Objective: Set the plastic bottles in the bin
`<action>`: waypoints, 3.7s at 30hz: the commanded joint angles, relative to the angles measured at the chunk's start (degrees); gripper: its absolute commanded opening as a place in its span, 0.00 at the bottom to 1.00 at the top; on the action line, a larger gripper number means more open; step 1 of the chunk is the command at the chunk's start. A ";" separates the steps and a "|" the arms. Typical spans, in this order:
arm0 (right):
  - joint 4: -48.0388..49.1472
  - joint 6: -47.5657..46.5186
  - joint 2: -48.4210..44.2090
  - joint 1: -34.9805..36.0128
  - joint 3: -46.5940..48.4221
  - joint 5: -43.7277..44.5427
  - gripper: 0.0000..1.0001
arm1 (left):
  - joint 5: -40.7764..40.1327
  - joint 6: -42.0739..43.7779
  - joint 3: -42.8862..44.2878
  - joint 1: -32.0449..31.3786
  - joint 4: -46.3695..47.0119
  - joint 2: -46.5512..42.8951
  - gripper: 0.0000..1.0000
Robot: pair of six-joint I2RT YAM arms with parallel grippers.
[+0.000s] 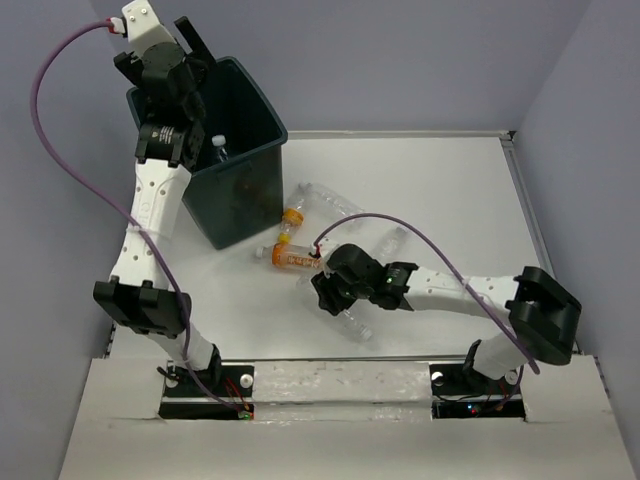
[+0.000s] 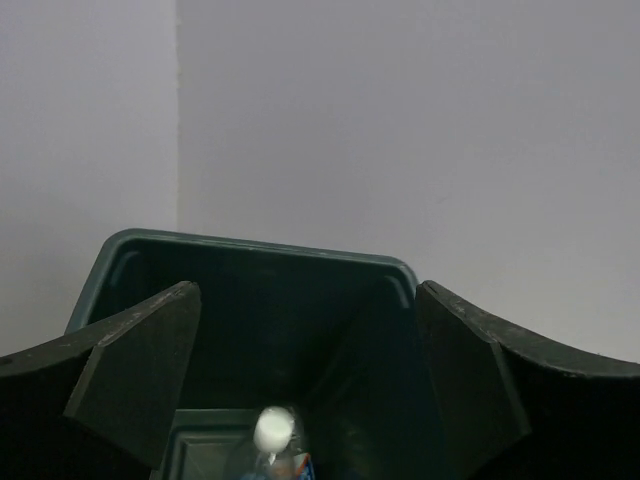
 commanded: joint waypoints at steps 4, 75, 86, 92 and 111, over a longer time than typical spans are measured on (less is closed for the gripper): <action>1.99 -0.53 -15.25 1.12 3.00 -0.79 0.26 | 9.33 -6.89 -13.81 -2.24 1.50 -20.28 0.99; 24.68 -9.77 -17.71 -10.04 9.55 -15.13 0.98 | 17.02 -58.67 -90.60 -23.06 23.90 -29.48 0.99; 6.92 3.85 -29.25 -10.65 -3.74 19.40 1.00 | 13.67 -59.29 -81.90 -23.86 22.14 -14.08 0.99; 5.60 11.33 -26.10 -19.51 -8.41 20.94 1.00 | 11.39 -58.49 -81.09 -25.08 19.25 -12.76 0.84; 5.60 18.62 -1.48 -29.11 -5.86 20.30 1.00 | 11.21 -56.21 -85.14 -33.77 10.82 -21.36 0.41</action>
